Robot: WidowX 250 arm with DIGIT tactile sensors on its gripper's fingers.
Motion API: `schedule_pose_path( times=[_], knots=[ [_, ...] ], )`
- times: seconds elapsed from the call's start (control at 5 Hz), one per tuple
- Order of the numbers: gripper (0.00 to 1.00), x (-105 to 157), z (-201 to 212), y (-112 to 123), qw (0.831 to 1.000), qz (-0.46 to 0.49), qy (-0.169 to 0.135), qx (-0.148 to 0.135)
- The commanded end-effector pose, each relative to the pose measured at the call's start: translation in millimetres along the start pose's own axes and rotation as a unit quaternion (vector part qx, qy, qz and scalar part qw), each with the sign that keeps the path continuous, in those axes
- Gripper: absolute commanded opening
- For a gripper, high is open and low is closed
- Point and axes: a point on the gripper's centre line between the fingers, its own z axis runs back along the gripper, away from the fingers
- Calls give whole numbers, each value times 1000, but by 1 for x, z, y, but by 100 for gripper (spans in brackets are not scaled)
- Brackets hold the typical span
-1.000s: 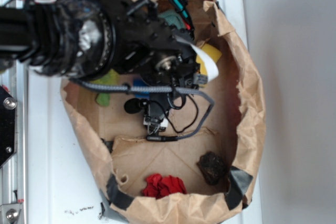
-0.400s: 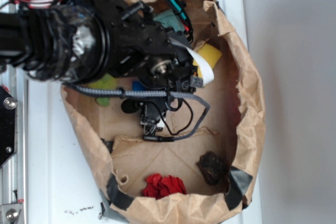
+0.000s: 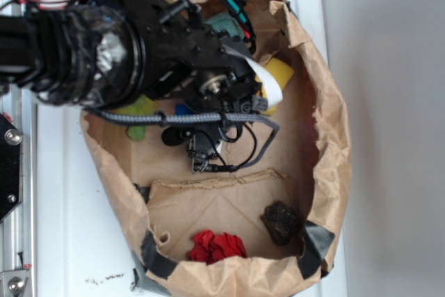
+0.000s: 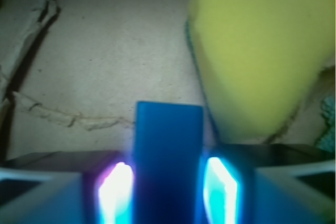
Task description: Grab the blue block.
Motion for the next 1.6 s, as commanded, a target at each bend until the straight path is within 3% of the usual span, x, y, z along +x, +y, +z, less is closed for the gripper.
schedule_pose_path(
  times=[0.0, 0.2, 0.4, 0.6, 0.8, 1.0, 1.2, 1.4],
  knots=[
    [0, 13, 30, 1, 999, -36, -8, 4],
    [0, 8, 56, -3, 998, -54, -23, 3],
    [0, 12, 83, 9, 999, -42, -21, -7],
    [0, 20, 102, 20, 999, -31, -6, 3],
    [0, 25, 131, 21, 998, -28, -46, 14],
    [0, 31, 149, 16, 997, -4, -37, 68],
    [0, 35, 166, 10, 995, 12, 3, 103],
    [0, 35, 175, 8, 991, 19, 15, 128]
  ],
)
